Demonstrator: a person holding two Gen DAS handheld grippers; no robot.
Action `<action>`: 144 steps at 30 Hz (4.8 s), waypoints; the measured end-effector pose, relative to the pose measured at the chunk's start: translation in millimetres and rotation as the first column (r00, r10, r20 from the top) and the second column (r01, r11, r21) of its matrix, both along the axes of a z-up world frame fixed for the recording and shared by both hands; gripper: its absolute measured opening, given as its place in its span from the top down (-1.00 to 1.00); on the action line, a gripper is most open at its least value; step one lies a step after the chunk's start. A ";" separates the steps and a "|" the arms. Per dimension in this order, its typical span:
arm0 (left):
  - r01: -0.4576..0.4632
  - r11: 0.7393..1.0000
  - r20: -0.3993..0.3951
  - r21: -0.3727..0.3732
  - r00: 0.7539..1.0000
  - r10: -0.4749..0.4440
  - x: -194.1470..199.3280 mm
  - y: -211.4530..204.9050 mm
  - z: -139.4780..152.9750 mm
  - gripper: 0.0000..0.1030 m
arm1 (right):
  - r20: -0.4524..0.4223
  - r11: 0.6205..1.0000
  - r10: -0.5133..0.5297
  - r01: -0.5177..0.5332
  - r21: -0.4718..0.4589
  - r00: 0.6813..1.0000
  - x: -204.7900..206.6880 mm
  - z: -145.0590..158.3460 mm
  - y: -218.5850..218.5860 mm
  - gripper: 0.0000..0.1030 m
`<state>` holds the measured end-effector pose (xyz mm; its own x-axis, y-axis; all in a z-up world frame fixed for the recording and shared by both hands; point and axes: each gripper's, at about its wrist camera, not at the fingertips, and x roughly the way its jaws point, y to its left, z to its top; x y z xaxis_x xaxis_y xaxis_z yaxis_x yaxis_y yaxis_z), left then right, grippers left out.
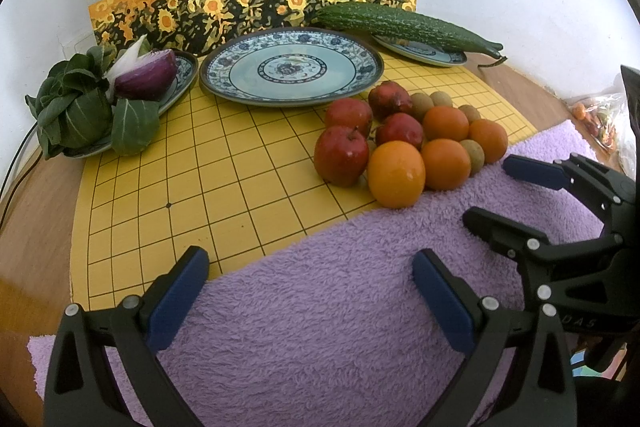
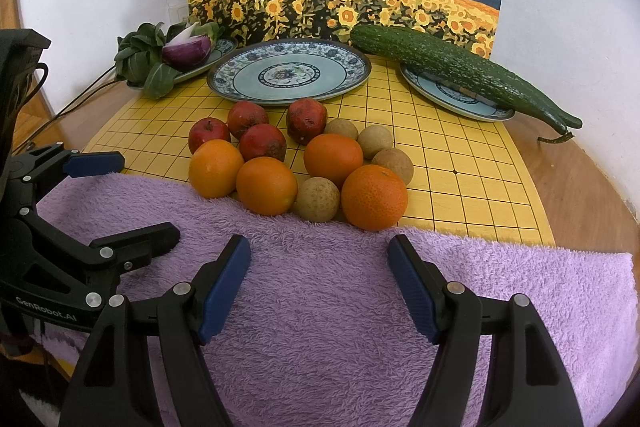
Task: Organize fruits
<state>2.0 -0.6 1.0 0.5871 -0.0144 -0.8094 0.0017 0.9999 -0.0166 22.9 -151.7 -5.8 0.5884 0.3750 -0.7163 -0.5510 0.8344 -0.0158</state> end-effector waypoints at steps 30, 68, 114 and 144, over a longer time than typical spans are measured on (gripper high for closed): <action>0.137 0.979 -0.026 -0.150 0.989 -0.142 -16.4 3.1 37.0 -0.45 | -0.016 0.999 0.027 -0.026 0.030 1.000 -15.6 34.4 -17.4 -0.35; 0.115 0.971 -0.041 -0.208 0.991 -0.127 36.3 -18.8 37.1 0.28 | -0.042 0.943 0.279 -0.265 0.201 0.959 33.1 36.6 -10.3 0.22; 0.036 0.986 0.106 -0.161 0.994 -0.019 30.1 5.9 133.1 0.39 | 0.193 0.903 0.418 -0.429 0.018 0.888 13.6 118.6 22.3 0.35; 0.026 0.954 -0.018 -0.300 0.999 -0.033 120.0 46.6 63.4 0.39 | 0.059 0.925 0.379 -0.377 -0.039 0.924 113.6 72.7 71.6 0.35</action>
